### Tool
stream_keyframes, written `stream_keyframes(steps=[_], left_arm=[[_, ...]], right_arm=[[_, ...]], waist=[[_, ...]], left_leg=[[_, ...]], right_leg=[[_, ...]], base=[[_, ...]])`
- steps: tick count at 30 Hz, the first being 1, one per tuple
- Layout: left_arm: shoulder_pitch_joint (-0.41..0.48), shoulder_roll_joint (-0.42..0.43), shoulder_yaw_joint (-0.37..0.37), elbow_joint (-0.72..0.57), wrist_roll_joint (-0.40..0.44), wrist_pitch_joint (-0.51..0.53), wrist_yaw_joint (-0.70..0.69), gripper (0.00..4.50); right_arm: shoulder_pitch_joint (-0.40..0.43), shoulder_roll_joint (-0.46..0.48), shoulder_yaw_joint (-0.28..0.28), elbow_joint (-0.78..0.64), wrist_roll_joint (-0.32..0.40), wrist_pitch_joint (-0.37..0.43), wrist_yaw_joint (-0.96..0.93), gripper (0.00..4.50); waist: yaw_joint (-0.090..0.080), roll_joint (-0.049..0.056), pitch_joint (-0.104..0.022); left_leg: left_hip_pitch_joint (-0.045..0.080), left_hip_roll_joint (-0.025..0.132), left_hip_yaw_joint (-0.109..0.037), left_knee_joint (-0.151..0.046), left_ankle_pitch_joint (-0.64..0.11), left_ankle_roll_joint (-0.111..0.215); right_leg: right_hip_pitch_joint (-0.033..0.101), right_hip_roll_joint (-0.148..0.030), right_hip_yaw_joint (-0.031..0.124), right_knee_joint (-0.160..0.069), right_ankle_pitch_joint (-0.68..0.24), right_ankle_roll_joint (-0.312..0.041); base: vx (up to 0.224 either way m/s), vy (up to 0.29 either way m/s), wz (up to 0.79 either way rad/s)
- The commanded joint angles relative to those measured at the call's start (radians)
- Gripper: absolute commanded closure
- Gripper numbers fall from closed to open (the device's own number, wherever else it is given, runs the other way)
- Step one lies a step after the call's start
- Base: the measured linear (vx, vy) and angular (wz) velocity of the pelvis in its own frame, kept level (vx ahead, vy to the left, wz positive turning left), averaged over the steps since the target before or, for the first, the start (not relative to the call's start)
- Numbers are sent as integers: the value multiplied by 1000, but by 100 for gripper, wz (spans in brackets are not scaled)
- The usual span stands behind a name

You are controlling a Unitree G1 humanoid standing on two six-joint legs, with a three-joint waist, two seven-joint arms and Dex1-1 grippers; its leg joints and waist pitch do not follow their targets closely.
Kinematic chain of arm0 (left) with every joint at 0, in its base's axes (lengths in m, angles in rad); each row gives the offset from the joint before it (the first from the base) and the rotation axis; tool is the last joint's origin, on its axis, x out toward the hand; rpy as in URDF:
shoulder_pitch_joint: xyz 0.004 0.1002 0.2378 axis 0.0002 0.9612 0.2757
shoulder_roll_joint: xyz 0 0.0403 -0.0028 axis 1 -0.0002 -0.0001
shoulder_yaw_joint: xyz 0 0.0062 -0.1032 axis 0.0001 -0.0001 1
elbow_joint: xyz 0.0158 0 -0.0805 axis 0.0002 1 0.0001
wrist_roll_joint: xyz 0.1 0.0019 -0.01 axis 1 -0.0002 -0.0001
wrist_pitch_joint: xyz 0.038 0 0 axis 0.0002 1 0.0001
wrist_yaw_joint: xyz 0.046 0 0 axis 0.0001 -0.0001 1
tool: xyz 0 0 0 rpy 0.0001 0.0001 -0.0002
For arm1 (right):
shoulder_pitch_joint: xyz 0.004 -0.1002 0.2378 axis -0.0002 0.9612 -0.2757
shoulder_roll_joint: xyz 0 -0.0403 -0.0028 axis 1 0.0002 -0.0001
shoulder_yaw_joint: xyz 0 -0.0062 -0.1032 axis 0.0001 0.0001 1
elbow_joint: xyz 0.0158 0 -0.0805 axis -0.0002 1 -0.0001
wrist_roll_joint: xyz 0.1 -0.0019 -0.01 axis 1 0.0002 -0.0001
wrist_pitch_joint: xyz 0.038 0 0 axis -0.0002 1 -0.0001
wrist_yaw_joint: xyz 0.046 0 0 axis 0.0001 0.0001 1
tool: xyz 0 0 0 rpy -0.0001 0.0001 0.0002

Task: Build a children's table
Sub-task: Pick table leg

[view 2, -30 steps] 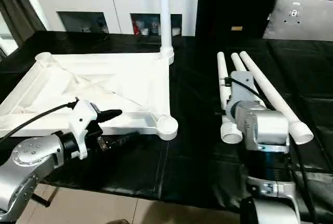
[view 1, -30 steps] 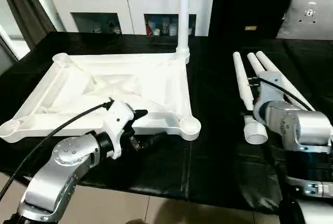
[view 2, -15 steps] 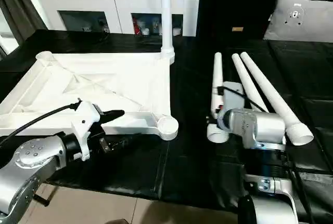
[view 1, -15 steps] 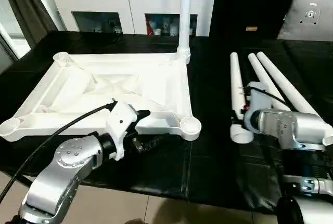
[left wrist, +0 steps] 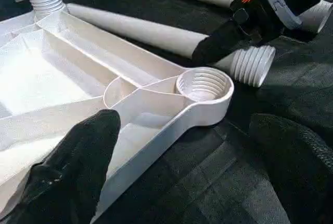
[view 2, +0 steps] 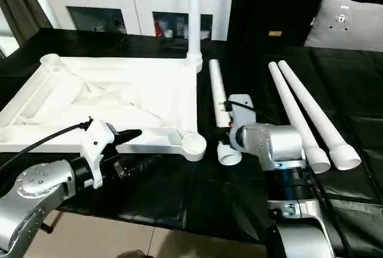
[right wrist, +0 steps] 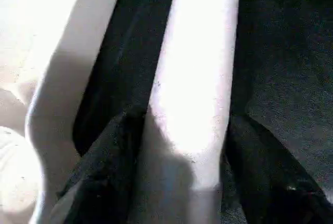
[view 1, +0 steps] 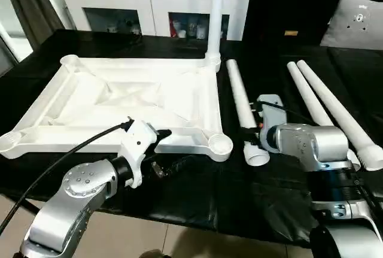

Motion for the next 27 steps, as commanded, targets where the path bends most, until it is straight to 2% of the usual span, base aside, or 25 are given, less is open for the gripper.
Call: stream_keyframes(steps=[1, 7, 15, 16, 18, 19, 20, 21, 22, 23, 24, 26, 27], left_arm=[[1, 3, -1, -17, 8, 3, 5, 0], [-1, 4, -10, -2, 17, -5, 10, 0], [-8, 2, -5, 10, 27, -9, 22, 0], [-10, 0, -3, 19, 38, -19, 32, 0], [-17, -14, 8, 62, 79, -63, 72, 0], [-19, -15, 10, 66, 83, -66, 77, 0], [-30, -31, 21, 74, 78, -66, 93, 0], [-30, -31, 21, 74, 78, -66, 93, 0], [-51, -57, 43, 81, 61, -52, 115, 0], [-56, -62, 48, 82, 56, -46, 120, 0], [-81, -91, 72, 90, 36, -26, 147, 0], [-108, -121, 97, 101, 20, -24, 180, 0], [-152, -163, 130, 127, -4, -47, 215, 0]], right_arm=[[-1, 5, 12, 17, -4, -1, 2, 236], [14, 10, -1, 17, -7, -8, -12, 250], [26, 23, -73, -3, -15, -42, -66, 256], [26, 24, -87, -8, -15, -50, -74, 256], [38, 49, -203, -43, 10, -163, -129, 257], [41, 53, -221, -51, 17, -188, -132, 257], [49, 67, -261, -71, 52, -283, -113, 257], [49, 67, -261, -71, 52, -283, -113, 258], [60, 90, -312, -97, 114, -404, -59, 259], [63, 95, -322, -103, 129, -425, -45, 259], [71, 116, -368, -129, 195, -475, 12, 259], [73, 135, -412, -154, 252, -476, 45, 259], [86, 154, -454, -215, 364, -429, 146, 259]], waist=[[1, -7, -49], [-2, -4, -50], [-1, -4, -50], [0, -3, -50], [2, 1, -53], [3, 0, -53], [4, -1, -57], [5, -1, -59], [6, -1, -60], [6, 3, -60], [7, -3, -63], [7, -3, -63], [6, -4, -62]], left_leg=[[4, 71, -11, -84, -143, -33], [2, 70, -13, -84, -133, -37], [5, 71, -12, -86, -155, -43], [5, 70, -11, -85, -149, -43], [6, 71, -9, -84, -143, -43], [6, 72, -9, -84, -139, -42], [5, 71, -10, -83, -118, -41], [2, 73, -10, -80, -92, -34], [1, 72, -9, -79, -80, -29], [1, 72, -10, -78, -73, -24], [-4, 72, -9, -73, -52, 3], [-5, 71, -9, -70, -26, 36], [-7, 70, -9, -70, -25, 43]], right_leg=[[40, -82, 54, -83, -102, -218], [42, -82, 54, -81, -79, -215], [39, -82, 55, -84, -107, -211], [39, -81, 55, -84, -99, -211], [38, -83, 56, -85, -84, -200], [37, -83, 56, -85, -75, -198], [41, -81, 53, -80, -39, -199], [43, -83, 53, -76, 10, -204], [45, -84, 52, -73, 35, -208], [43, -84, 52, -72, 51, -212], [50, -86, 51, -67, 109, -224], [50, -84, 49, -66, 142, -241], [52, -83, 48, -67, 140, -243]], base=[[0, 0, 0], [0, 0, 0], [0, 0, 0], [0, 0, 0], [0, 0, 0], [0, 0, 0], [0, 0, 0], [0, 0, 0], [0, 0, 0], [0, 0, 0], [0, 0, 0], [0, 0, 0], [0, 0, 0]])
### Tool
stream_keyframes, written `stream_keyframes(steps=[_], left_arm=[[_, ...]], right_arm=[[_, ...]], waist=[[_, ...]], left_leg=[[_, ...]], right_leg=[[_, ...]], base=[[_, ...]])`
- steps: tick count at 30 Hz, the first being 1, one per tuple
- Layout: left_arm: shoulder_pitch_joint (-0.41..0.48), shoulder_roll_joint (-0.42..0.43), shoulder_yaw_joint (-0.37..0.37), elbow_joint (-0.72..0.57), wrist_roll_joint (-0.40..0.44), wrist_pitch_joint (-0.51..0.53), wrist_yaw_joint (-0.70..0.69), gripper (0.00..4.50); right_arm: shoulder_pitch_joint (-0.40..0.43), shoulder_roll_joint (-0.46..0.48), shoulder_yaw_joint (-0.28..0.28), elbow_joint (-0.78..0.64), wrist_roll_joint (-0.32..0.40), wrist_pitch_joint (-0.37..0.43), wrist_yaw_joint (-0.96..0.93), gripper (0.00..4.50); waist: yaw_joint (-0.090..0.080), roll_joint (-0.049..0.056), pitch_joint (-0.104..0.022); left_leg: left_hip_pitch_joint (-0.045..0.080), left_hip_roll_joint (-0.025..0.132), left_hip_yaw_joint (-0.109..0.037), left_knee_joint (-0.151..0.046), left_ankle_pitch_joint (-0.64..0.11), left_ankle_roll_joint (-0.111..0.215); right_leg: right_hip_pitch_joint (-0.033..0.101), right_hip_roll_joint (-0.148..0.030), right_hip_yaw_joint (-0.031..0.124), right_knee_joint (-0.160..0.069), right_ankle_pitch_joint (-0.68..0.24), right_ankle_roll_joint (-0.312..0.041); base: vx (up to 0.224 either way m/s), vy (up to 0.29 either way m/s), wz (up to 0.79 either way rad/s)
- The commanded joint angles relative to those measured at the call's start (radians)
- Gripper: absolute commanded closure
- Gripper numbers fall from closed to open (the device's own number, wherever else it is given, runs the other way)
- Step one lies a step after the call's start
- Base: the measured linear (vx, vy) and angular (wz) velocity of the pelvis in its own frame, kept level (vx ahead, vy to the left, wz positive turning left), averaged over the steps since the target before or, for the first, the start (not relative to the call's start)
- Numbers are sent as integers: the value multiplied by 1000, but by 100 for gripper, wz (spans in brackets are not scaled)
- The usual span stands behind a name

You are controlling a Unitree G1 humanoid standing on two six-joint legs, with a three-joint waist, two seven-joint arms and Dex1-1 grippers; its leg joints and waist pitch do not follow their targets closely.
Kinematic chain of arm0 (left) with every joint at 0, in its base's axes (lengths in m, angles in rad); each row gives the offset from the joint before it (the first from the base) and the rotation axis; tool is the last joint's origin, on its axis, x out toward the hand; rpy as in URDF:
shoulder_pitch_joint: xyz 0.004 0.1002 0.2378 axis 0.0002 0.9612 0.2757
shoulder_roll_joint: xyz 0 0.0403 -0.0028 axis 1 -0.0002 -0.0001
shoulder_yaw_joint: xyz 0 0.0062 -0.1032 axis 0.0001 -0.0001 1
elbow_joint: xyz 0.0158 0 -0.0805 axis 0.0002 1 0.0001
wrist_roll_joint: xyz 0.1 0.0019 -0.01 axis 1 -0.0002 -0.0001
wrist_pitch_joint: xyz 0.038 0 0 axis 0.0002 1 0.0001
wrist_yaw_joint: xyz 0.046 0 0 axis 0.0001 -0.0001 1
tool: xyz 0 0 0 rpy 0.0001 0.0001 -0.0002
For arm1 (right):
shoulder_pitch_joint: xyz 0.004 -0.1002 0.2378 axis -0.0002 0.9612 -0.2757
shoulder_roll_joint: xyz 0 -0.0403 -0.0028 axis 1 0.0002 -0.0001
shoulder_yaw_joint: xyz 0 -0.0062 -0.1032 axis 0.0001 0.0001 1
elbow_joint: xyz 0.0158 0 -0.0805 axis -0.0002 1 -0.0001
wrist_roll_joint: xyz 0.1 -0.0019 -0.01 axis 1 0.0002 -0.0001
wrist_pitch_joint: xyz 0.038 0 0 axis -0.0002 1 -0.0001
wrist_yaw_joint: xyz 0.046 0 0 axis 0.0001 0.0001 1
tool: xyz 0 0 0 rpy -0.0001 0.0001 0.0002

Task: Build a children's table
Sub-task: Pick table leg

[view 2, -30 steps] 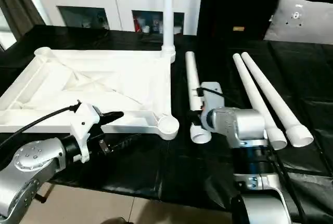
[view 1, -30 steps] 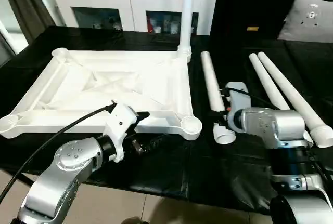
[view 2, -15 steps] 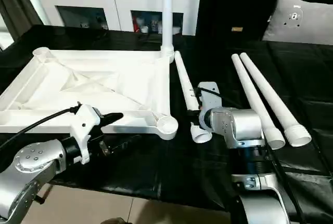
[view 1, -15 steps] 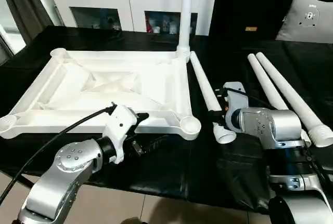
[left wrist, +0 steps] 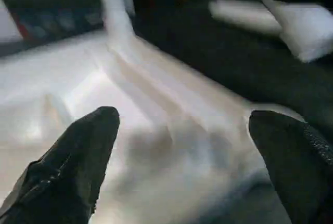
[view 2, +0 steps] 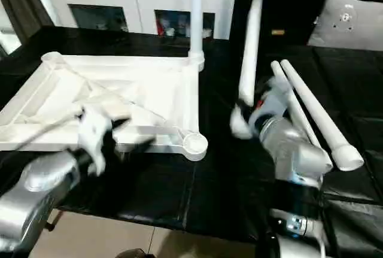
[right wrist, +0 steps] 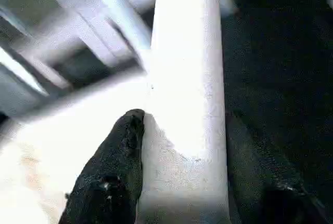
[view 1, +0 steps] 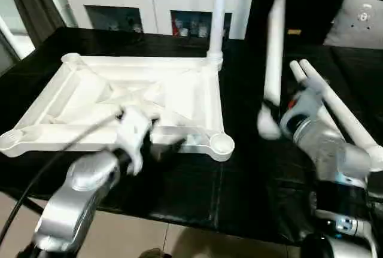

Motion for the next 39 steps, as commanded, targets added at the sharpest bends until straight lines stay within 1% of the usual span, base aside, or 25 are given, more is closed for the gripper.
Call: stream_keyframes(steps=[1, 2, 3, 4, 5, 6, 7, 8, 9, 11, 12, 17, 19, 22, 24, 25, 26, 27, 28, 30, 32, 34, 36, 37, 39], left_arm=[[-33, -25, 49, 31, -31, -17, 44, 0], [-47, -41, 60, 38, -45, -21, 51, 0], [-60, -54, 70, 42, -62, -25, 54, 0], [-105, -107, 110, 46, -125, -13, 83, 0], [-105, -107, 110, 46, -125, -13, 83, 0], [-137, -143, 136, 45, -178, 1, 97, 0], [-150, -156, 145, 44, -199, 6, 102, 0], [-178, -185, 165, 46, -240, 22, 114, 0], [-211, -219, 183, 49, -287, 44, 124, 0], [-262, -276, 210, 57, -374, 85, 139, 0], [-277, -293, 214, 61, -406, 96, 140, 0], [-321, -328, 215, 83, -470, 123, 137, 0], [-352, -352, 207, 102, -498, 138, 133, 0], [-367, -355, 188, 110, -494, 170, 124, 0], [-373, -352, 169, 117, -481, 182, 131, 0], [-377, -354, 155, 127, -465, 174, 142, 0], [-378, -356, 154, 130, -460, 169, 147, 0], [-381, -360, 152, 138, -451, 159, 159, 0], [-382, -361, 146, 149, -430, 144, 170, 0], [-383, -361, 139, 160, -411, 134, 180, 29], [-378, -358, 116, 195, -339, 101, 216, 36], [-375, -370, 123, 210, -312, 78, 254, 54], [-374, -373, 126, 212, -307, 73, 266, 76], [-372, -377, 125, 213, -297, 59, 276, 77], [-369, -383, 124, 210, -295, 55, 280, 79]], right_arm=[[12, 14, -35, -81, 127, 24, 115, 259], [18, 17, -38, -99, 153, 27, 140, 259], [23, 20, -37, -116, 175, 28, 163, 259], [36, 21, -30, -152, 239, 43, 222, 259], [36, 21, -30, -152, 239, 43, 222, 259], [49, 13, -9, -173, 268, 47, 266, 259], [54, 9, -1, -180, 277, 50, 283, 259], [66, 2, 20, -189, 294, 48, 311, 259], [77, -3, 36, -197, 317, 53, 345, 259], [89, -6, 57, -203, 347, 68, 392, 259], [94, -6, 69, -206, 352, 75, 410, 259], [110, -12, 116, -220, 373, 89, 451, 259], [115, -17, 147, -214, 353, 72, 459, 259], [122, -28, 183, -208, 332, 53, 465, 259], [134, -51, 240, -212, 277, 24, 478, 259], [148, -72, 305, -219, 217, -8, 489, 259], [150, -79, 325, -219, 195, -21, 488, 259], [155, -94, 367, -220, 148, -49, 487, 259], [156, -95, 388, -216, 123, -67, 478, 260], [155, -93, 405, -211, 99, -88, 469, 260], [149, -82, 469, -171, -10, -207, 420, 261], [147, -71, 500, -143, -63, -271, 391, 261], [147, -68, 509, -134, -80, -293, 384, 261], [145, -57, 516, -116, -105, -331, 363, 261], [140, -40, 517, -101, -115, -354, 348, 261]], waist=[[5, -4, -63], [6, -6, -64], [6, -5, -64], [5, -7, -64], [10, -7, -65], [12, -11, -64], [12, -11, -63], [14, -14, -63], [16, -21, -60], [23, -16, -62], [30, -19, -62], [35, -21, -61], [36, -19, -61], [37, -18, -62], [37, -18, -62], [39, -15, -63], [39, -15, -63], [37, -15, -63], [36, -14, -62], [34, -16, -60], [33, -11, -61], [30, -10, -62], [30, -10, -62], [31, -9, -65], [30, -15, -64]], left_leg=[[3, 68, -10, -67, -39, 59], [0, 68, -12, -67, -30, 71], [0, 71, -13, -68, -25, 78], [0, 71, -12, -67, -29, 77], [1, 72, -10, -63, -30, 78], [-1, 73, -10, -65, -26, 80], [-1, 72, -9, -65, -29, 78], [-1, 70, -8, -63, -32, 77], [-1, 71, -7, -65, -43, 77], [1, 72, -7, -62, -40, 75], [-2, 72, -8, -62, -30, 75], [-3, 70, -9, -63, -28, 74], [-4, 70, -9, -64, -22, 66], [-5, 72, -11, -65, -21, 57], [-6, 72, -12, -64, -17, 53], [-6, 71, -12, -63, -10, 52], [-8, 72, -13, -63, -10, 50], [-6, 73, -14, -63, -11, 45], [-7, 72, -14, -64, -18, 42], [-7, 72, -15, -67, -40, 40], [-5, 75, -16, -67, -53, 35], [-5, 75, -16, -67, -52, 29], [-5, 75, -17, -67, -55, 30], [-5, 77, -19, -66, -44, 35], [-5, 76, -17, -67, -41, 45]], right_leg=[[60, -84, 49, -70, 129, -252], [63, -83, 47, -69, 122, -255], [60, -83, 44, -71, 100, -254], [59, -83, 44, -71, 90, -257], [59, -87, 46, -73, 85, -270], [57, -86, 45, -74, 77, -273], [58, -85, 45, -73, 69, -273], [57, -87, 45, -74, 52, -275], [56, -86, 45, -80, 20, -270], [55, -89, 45, -79, 0, -268], [54, -88, 46, -80, -5, -267], [53, -88, 45, -85, -41, -230], [52, -87, 45, -86, -44, -220], [53, -87, 45, -85, -33, -212], [55, -87, 44, -85, -20, -205], [56, -88, 45, -84, -4, -203], [56, -88, 45, -85, -1, -200], [56, -86, 44, -85, 15, -196], [58, -87, 44, -84, 14, -197], [59, -88, 45, -87, -11, -194], [55, -90, 46, -88, -24, -192], [55, -89, 46, -87, -6, -195], [58, -90, 46, -84, 12, -206], [58, -90, 45, -80, 39, -211], [59, -91, 46, -78, 60, -221]], base=[[0, 0, 0], [0, 0, 0], [0, 0, 0], [0, 0, 0], [0, 0, 0], [0, 0, 0], [0, 0, 0], [0, 0, 0], [0, 0, 0], [0, 0, 0], [0, 0, 0], [0, 0, 0], [0, 0, 0], [0, 0, 0], [0, 0, 0], [0, 0, 0], [0, 0, 0], [0, 0, 0], [0, 0, 0], [0, 0, 0], [0, 0, 0], [0, 0, 0], [0, 0, 0], [0, 0, 0], [0, 0, 0]])
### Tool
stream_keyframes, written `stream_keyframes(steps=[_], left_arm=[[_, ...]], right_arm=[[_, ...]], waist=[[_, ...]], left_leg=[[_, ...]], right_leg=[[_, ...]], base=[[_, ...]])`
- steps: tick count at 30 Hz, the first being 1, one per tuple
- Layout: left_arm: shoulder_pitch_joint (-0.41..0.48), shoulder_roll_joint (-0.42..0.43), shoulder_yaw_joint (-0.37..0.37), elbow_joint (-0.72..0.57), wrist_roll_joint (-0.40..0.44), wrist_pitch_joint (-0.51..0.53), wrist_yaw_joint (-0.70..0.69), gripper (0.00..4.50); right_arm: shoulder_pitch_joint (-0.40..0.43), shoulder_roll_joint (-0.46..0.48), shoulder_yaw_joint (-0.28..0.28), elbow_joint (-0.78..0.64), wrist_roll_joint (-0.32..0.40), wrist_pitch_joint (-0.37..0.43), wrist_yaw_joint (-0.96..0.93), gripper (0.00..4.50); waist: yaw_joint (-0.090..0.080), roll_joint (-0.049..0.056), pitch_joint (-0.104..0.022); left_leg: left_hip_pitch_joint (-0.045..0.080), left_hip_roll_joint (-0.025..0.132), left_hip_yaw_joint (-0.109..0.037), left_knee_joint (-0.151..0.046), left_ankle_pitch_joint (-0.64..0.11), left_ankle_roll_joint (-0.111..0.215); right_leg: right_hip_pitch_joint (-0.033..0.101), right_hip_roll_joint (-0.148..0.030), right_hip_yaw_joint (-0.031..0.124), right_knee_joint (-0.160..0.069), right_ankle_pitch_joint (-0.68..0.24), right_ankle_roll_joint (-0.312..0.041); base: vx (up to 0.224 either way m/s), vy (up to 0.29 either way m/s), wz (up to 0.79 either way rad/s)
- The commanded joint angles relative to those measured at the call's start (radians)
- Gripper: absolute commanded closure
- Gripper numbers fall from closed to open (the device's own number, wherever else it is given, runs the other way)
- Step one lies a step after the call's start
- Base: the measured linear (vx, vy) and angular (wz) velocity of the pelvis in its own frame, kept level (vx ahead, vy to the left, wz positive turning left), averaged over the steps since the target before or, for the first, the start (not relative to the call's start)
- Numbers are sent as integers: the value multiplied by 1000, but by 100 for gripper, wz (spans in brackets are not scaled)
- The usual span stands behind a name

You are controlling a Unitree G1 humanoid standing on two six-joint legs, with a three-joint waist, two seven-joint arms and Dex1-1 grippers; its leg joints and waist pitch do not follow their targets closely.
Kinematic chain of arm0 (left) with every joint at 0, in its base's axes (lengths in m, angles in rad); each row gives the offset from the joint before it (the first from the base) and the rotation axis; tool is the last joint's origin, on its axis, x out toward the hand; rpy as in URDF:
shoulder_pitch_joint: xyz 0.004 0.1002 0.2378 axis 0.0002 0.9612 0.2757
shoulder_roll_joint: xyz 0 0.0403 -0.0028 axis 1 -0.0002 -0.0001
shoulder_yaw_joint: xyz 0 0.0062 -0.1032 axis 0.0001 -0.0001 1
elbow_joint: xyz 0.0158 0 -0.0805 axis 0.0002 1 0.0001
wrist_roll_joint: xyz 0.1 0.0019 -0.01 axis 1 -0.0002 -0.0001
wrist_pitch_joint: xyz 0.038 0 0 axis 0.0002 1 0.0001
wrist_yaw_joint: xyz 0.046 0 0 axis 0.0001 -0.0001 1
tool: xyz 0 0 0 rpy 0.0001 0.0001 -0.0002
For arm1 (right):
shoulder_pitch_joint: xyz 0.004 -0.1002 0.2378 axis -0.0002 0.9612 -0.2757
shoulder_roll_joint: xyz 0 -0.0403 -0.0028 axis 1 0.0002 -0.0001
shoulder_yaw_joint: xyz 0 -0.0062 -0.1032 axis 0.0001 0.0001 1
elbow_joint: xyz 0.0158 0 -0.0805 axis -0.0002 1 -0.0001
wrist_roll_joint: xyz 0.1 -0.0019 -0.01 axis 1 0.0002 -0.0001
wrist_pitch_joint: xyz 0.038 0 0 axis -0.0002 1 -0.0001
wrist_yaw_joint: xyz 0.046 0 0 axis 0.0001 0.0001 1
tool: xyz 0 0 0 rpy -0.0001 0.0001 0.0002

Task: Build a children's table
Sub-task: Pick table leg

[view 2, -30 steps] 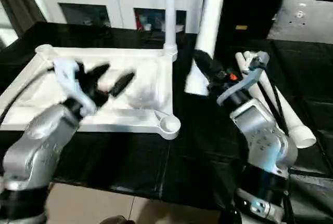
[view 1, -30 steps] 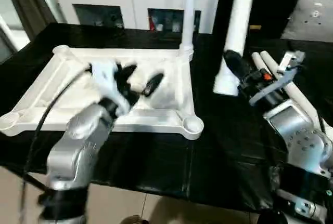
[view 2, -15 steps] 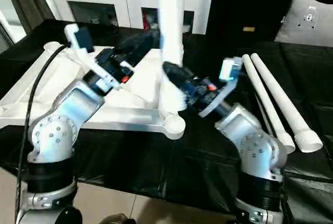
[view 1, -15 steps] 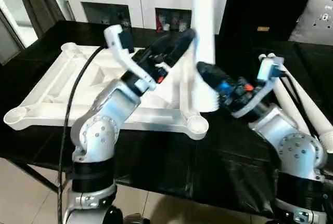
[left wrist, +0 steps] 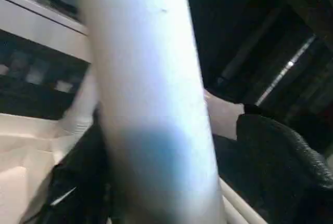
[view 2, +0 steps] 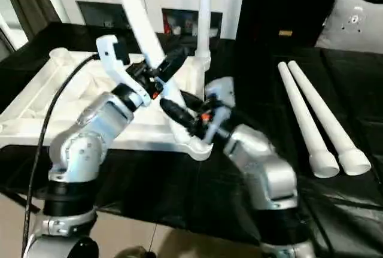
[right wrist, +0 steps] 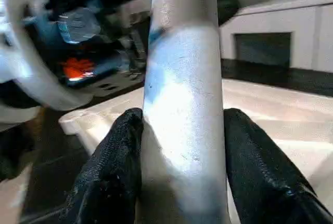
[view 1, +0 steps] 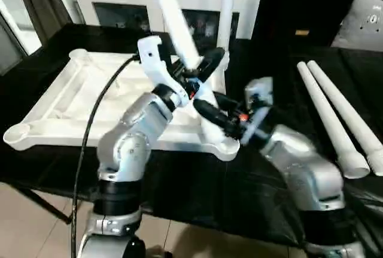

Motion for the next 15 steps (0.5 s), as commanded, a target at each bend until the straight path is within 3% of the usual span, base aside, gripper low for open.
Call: stream_keyframes(steps=[1, 2, 4, 9, 12, 15], left_arm=[[4, -8, -7, -10, 20, -12, 17, 96], [4, -8, -7, -10, 20, -12, 17, 111], [13, -13, -10, -15, 33, -22, 24, 119], [18, -18, -10, -16, 38, -30, 29, 162], [20, -20, -12, -15, 39, -33, 33, 202], [22, -25, -14, -12, 44, -37, 35, 214]], right_arm=[[-21, 12, 8, 10, -18, -34, -20, 261], [-21, 12, 8, 10, -18, -34, -20, 261], [-24, 26, 26, 30, -35, -69, -23, 261], [-29, 28, 50, 61, -55, -106, -13, 261], [-29, 28, 59, 72, -65, -124, -9, 261], [-30, 31, 58, 82, -70, -140, -12, 261]], waist=[[0, -18, -64], [2, -12, -65], [2, -18, -65], [1, -19, -62], [2, -17, -64], [1, -15, -64]], left_leg=[[4, 74, -16, -70, -48, 42], [3, 75, -17, -69, -43, 50], [3, 76, -16, -69, -42, 62], [3, 77, -15, -70, -55, 68], [3, 77, -16, -68, -46, 73], [3, 78, -16, -68, -41, 77]], right_leg=[[59, -89, 50, -75, 59, -226], [59, -90, 49, -72, 64, -231], [59, -91, 50, -73, 66, -234], [58, -92, 50, -76, 28, -234], [57, -93, 50, -73, 46, -235], [57, -91, 50, -72, 53, -237]], base=[[0, 0, 0], [0, 0, 0], [0, 0, 0], [0, 0, 0], [0, 0, 0], [0, 0, 0]])
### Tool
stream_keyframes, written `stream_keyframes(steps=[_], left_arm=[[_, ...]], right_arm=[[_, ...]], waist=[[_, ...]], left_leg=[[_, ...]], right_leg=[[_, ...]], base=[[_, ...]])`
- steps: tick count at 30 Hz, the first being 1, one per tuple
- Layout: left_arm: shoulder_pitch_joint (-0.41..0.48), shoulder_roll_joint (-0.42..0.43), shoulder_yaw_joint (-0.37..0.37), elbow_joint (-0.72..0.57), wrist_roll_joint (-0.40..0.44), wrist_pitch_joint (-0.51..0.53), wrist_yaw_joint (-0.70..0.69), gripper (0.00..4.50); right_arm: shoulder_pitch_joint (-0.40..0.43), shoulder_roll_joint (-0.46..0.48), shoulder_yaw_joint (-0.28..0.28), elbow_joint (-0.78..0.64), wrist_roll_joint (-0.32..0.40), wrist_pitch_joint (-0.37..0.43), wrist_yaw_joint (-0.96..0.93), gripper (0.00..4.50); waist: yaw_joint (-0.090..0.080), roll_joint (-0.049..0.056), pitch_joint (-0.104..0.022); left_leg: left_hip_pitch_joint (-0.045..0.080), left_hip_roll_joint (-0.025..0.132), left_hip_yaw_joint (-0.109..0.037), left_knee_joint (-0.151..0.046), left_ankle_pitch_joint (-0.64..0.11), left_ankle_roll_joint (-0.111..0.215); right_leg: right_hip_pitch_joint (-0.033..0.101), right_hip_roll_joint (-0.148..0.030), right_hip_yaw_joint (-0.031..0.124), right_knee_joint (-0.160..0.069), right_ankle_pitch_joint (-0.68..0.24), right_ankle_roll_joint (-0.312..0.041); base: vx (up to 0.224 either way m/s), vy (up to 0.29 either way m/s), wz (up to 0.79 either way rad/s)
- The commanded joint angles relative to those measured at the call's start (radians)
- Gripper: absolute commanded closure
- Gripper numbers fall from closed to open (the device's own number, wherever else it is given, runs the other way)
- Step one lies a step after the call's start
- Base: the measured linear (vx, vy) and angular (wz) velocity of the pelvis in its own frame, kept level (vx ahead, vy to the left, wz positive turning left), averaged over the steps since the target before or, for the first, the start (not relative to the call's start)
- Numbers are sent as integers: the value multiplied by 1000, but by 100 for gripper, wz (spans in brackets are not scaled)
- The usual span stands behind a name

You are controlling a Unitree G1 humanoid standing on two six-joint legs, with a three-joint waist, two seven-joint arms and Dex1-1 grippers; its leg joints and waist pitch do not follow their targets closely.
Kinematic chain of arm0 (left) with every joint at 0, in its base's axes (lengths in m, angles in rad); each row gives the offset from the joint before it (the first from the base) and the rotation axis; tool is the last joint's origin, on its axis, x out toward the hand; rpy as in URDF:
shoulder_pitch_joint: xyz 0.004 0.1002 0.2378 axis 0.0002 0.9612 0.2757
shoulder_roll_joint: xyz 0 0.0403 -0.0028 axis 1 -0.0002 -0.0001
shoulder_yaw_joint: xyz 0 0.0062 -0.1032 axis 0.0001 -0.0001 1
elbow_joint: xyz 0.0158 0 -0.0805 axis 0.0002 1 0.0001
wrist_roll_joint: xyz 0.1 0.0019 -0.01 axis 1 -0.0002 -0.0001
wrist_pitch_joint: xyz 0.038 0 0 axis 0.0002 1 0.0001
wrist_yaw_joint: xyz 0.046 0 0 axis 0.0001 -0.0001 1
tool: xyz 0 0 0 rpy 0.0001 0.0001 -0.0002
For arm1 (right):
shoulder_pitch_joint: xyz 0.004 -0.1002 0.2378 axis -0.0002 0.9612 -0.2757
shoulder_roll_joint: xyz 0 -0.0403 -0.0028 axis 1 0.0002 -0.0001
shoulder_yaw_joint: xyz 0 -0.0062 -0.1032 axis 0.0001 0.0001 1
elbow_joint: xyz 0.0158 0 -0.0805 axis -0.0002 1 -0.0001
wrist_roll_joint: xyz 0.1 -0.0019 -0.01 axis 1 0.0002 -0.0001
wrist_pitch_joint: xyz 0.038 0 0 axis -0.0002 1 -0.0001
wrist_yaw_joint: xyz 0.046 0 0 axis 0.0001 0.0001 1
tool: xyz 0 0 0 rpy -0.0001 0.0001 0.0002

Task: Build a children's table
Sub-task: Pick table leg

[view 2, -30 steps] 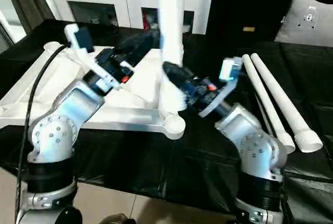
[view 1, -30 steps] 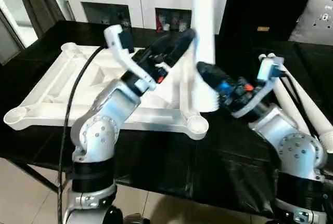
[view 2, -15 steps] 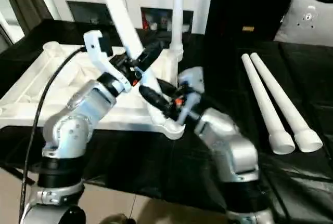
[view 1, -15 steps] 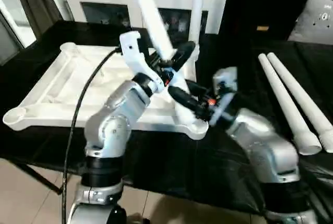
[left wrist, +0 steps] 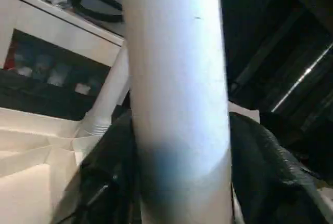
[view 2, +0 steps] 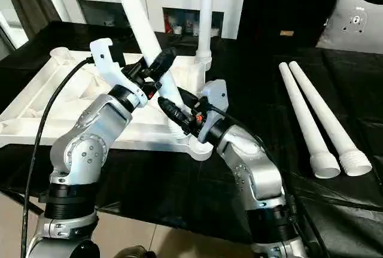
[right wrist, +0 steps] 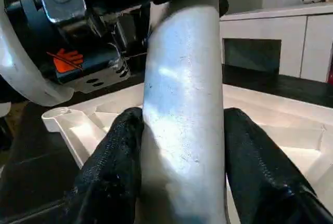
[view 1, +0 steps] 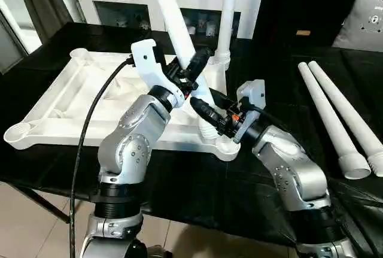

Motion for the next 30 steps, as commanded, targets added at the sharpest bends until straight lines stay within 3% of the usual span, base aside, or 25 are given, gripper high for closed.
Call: stream_keyframes(steps=[1, 5, 14, 15, 23, 28, 30], left_arm=[[2, -12, -18, -12, 8, -1, 0, 225], [1, -15, -15, -8, 11, -2, 3, 255], [0, -11, -6, -4, 14, -6, 12, 264], [-1, -10, -5, -4, 16, -6, 12, 264], [-20, 83, 19, 10, 33, 6, -31, 264], [-31, 148, 37, 23, 22, 27, -82, 265], [-32, 171, 38, 22, 5, 42, -111, 265]], right_arm=[[-26, 4, 16, 8, -11, -19, -2, 261], [-32, 5, 14, 19, -17, -31, -5, 261], [-34, 4, 20, 22, -9, -25, -1, 261], [-34, 4, 20, 19, -4, -21, 3, 226], [-18, -38, 9, -45, 74, 38, 90, 146], [-31, -74, -68, -59, 131, 64, 93, 112], [-50, -100, -104, -53, 160, 123, 80, 95]], waist=[[1, -13, -64], [1, -15, -63], [2, -15, -65], [2, -16, -64], [2, -11, -65], [3, -6, -67], [4, -6, -67]], left_leg=[[4, 78, -16, -68, -43, 76], [3, 76, -15, -68, -49, 78], [4, 77, -16, -67, -40, 86], [4, 77, -16, -67, -42, 86], [5, 78, -18, -68, -52, 83], [9, 77, -19, -68, -44, 73], [10, 76, -19, -68, -41, 69]], right_leg=[[57, -91, 50, -72, 53, -238], [58, -91, 51, -73, 44, -240], [57, -91, 50, -71, 57, -242], [57, -91, 50, -72, 55, -243], [58, -90, 49, -71, 53, -233], [55, -89, 49, -68, 69, -240], [57, -88, 49, -67, 72, -247]], base=[[0, 0, 0], [0, 0, 0], [0, 0, 0], [0, 0, 0], [0, 0, 0], [0, 0, 0], [0, 0, 0]])
